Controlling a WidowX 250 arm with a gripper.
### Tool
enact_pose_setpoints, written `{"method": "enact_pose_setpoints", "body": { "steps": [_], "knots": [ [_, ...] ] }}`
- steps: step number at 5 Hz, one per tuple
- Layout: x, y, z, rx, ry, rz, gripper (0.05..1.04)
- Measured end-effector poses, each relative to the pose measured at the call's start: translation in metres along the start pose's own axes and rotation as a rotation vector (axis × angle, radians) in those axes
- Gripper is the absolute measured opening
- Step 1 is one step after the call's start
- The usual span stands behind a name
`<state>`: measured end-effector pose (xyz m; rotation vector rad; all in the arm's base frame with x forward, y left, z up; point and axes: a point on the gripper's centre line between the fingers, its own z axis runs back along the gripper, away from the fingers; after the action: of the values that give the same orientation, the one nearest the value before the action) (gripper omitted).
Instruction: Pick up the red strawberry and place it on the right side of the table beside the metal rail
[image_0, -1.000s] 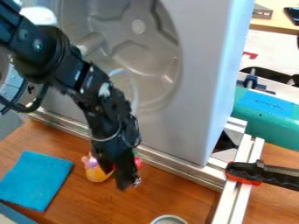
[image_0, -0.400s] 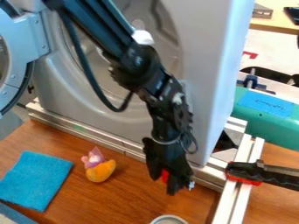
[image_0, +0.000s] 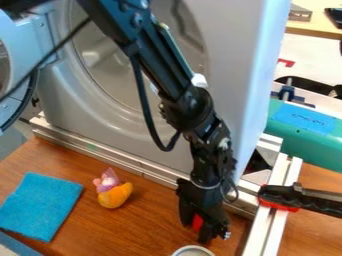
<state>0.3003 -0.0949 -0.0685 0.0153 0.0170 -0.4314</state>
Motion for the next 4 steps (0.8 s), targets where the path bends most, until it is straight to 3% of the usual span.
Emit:
{"method": "enact_pose_setpoints", "body": {
  "steps": [2, 3, 4],
  "knots": [
    [0.013, -0.009, -0.007, -0.008, 0.001, 0.004, 0.378],
    [0.012, -0.009, -0.006, -0.009, 0.007, 0.006, 0.405],
    [-0.003, -0.009, -0.004, 0.010, 0.040, 0.024, 0.670]
  ]
}}
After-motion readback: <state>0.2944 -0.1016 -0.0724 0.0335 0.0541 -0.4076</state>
